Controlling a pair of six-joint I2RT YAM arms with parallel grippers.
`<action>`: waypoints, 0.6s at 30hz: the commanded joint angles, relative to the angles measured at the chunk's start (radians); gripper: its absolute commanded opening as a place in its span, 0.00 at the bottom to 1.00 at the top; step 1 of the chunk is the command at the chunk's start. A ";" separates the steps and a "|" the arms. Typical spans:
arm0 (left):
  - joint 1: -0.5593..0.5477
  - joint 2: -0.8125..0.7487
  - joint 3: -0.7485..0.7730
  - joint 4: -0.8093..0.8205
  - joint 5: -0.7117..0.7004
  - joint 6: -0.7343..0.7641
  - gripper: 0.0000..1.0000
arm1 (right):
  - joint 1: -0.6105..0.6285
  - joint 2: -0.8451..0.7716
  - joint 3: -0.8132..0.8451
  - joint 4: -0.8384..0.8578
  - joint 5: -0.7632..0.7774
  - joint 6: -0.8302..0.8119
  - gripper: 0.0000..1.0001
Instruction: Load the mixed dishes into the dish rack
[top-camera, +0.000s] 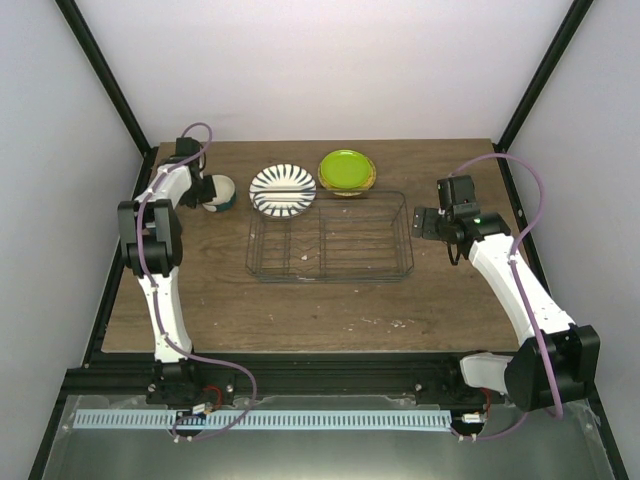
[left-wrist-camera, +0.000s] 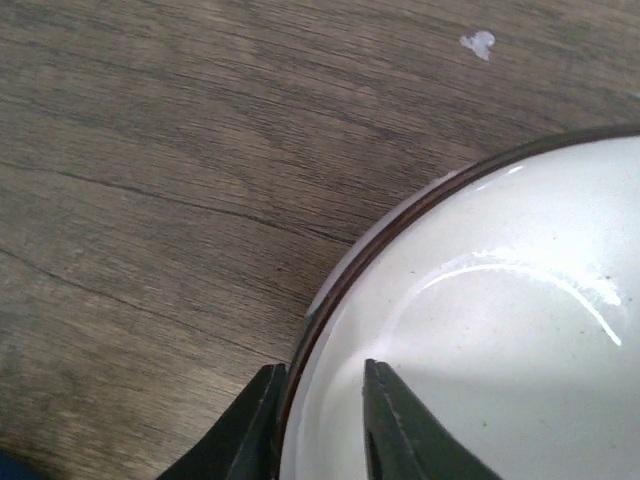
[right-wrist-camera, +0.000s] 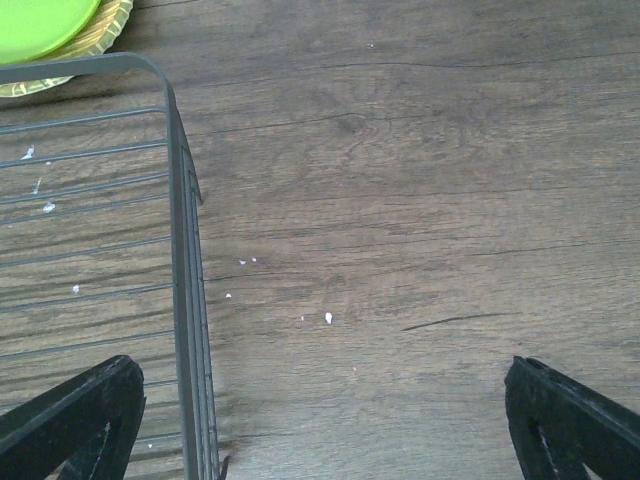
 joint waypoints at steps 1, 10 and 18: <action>-0.001 0.041 -0.022 0.018 0.048 0.004 0.16 | 0.008 -0.012 -0.011 0.022 0.005 -0.006 1.00; 0.004 0.012 -0.074 0.064 0.117 -0.018 0.00 | 0.008 -0.024 -0.028 0.052 -0.062 -0.015 1.00; 0.098 -0.283 -0.307 0.261 0.325 -0.093 0.00 | 0.009 -0.114 -0.105 0.227 -0.390 -0.048 1.00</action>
